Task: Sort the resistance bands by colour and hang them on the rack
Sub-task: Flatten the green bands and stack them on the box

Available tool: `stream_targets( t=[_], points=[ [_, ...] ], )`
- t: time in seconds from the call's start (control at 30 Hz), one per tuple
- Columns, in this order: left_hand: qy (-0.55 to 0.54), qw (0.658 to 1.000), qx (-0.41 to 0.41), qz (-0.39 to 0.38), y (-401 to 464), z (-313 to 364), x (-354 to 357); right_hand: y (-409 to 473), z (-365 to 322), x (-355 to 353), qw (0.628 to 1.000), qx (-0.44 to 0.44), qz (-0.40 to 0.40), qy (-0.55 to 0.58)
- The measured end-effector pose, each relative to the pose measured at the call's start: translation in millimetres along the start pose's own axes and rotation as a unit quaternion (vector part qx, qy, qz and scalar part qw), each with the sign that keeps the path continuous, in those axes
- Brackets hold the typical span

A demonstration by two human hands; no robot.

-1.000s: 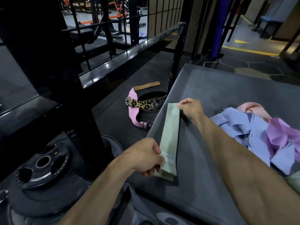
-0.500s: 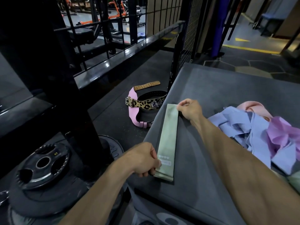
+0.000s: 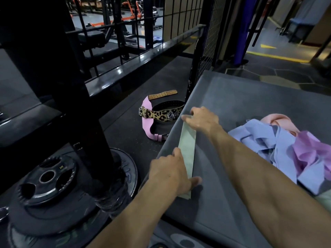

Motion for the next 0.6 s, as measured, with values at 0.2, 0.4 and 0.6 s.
stream_targets(
  t=[0.2, 0.4, 0.6],
  points=[
    [0.022, 0.999, 0.023, 0.037, 0, 4, -1, -2, -15, -7, 0.997, -0.035, 0.018, -0.066],
    [0.024, 0.998, 0.023, 0.054, 1, 6, -2, -4, -26, -13, 0.996, -0.038, 0.024, -0.071],
    [0.032, 0.997, 0.023, 0.060, 0, 3, -3, -4, -32, -14, 0.996, -0.029, 0.011, -0.081]
  ],
)
Point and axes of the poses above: each hand's wrist, its own y-axis towards the middle knuckle, its own x-axis out of the palm, z = x × y, the point moved 9 cm from there along y, towards the middle knuckle, and after that the axes turned 4 degrees about y, right-handed, at the moved point
